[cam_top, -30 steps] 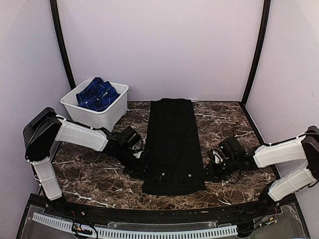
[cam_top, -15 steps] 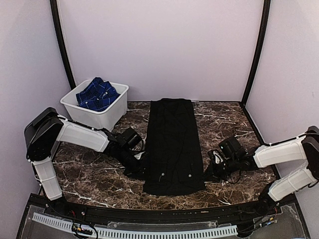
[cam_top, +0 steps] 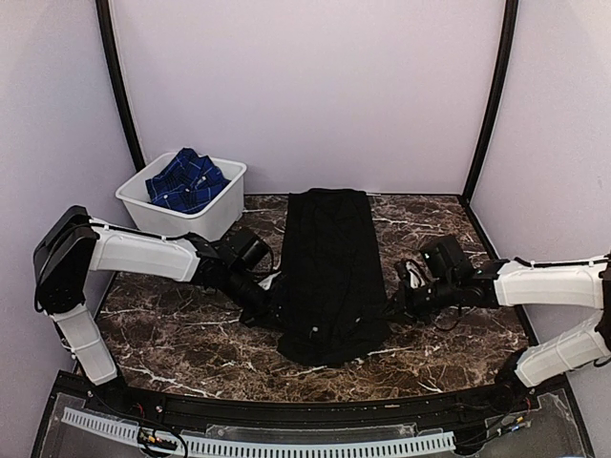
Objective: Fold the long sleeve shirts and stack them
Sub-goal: Pick up the rectangle-folded shirt from the center of the board, then fold the rectangle-folded shirt at the center of the board.
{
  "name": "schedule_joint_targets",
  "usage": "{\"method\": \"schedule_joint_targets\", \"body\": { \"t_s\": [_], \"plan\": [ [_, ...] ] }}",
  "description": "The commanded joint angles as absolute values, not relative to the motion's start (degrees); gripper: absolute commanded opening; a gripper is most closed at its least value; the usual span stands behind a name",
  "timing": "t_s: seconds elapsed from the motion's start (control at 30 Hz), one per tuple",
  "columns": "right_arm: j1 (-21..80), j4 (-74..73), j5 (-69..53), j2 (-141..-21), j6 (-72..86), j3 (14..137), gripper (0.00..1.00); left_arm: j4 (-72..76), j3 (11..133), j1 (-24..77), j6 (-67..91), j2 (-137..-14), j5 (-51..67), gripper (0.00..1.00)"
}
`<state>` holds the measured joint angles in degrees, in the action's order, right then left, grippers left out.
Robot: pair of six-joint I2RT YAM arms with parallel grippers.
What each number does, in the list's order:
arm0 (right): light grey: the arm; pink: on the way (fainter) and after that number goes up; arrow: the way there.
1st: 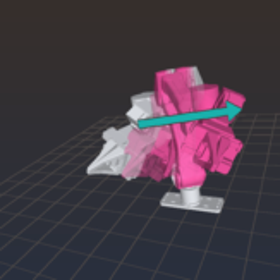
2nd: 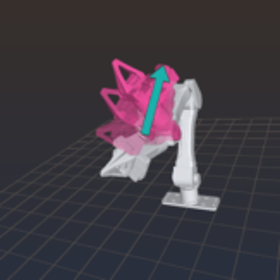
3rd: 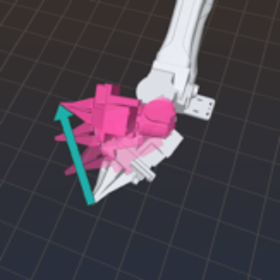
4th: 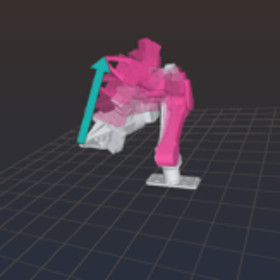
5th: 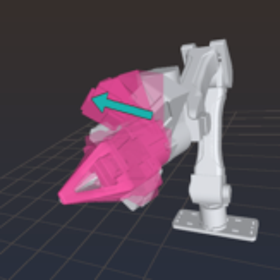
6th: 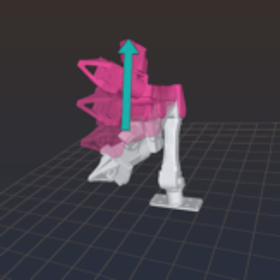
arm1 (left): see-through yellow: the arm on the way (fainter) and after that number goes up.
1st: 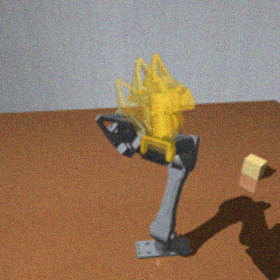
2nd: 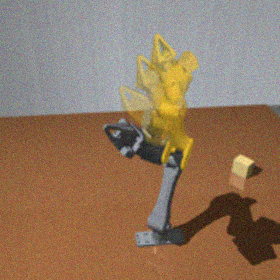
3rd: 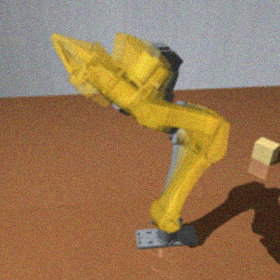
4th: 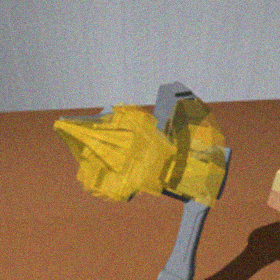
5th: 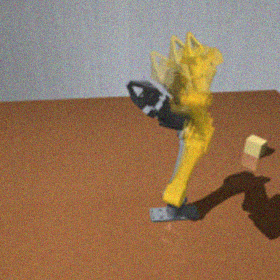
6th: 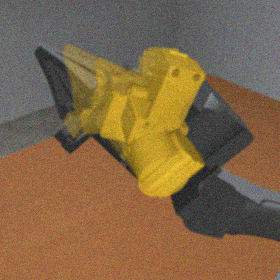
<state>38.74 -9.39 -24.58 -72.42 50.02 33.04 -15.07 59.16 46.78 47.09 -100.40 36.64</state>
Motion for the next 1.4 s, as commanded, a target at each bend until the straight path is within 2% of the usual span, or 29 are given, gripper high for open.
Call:
{"method": "schedule_joint_targets", "body": {
  "t_s": [0.0, 0.33, 0.63, 0.83, 1.03, 1.2, 1.37],
  "plan": [
    [38.37, -11.06, -23.14, -72.92, 48.98, 40.15, 0.0, -16.29, 63.06, 45.0, 50.55, -96.19, 37.92, 0.0],
    [30.33, -1.14, -19.84, -86.33, 49.69, 50.98, 0.0, 0.52, 67.19, 36.42, 65.98, -100.17, 39.61, 0.0],
    [26.46, 7.56, -19.18, -101.9, 50.34, 56.71, 0.0, 6.08, 76.89, 31.74, 66.12, -116.01, 34.53, 0.0],
    [26.36, 8.48, -18.05, -106.89, 49.53, 57.25, 0.0, 6.37, 75.5, 31.55, 65.37, -119.17, 31.72, 0.0],
    [26.73, 10.81, -19.26, -105.48, 51.43, 51.9, 0.0, 7.71, 69.63, 32.43, 65.68, -117.52, 31.8, 0.0],
    [29.96, 11.25, -18.95, -99.5, 53.93, 44.15, 0.0, 10.28, 60.42, 33.92, 67.23, -111.64, 31.86, 0.0],
    [31.38, 9.3, -17.46, -92.92, 54.93, 41.27, 0.0, 7.33, 58.36, 35.31, 65.09, -105.64, 30.23, 0.0]
  ]
}}
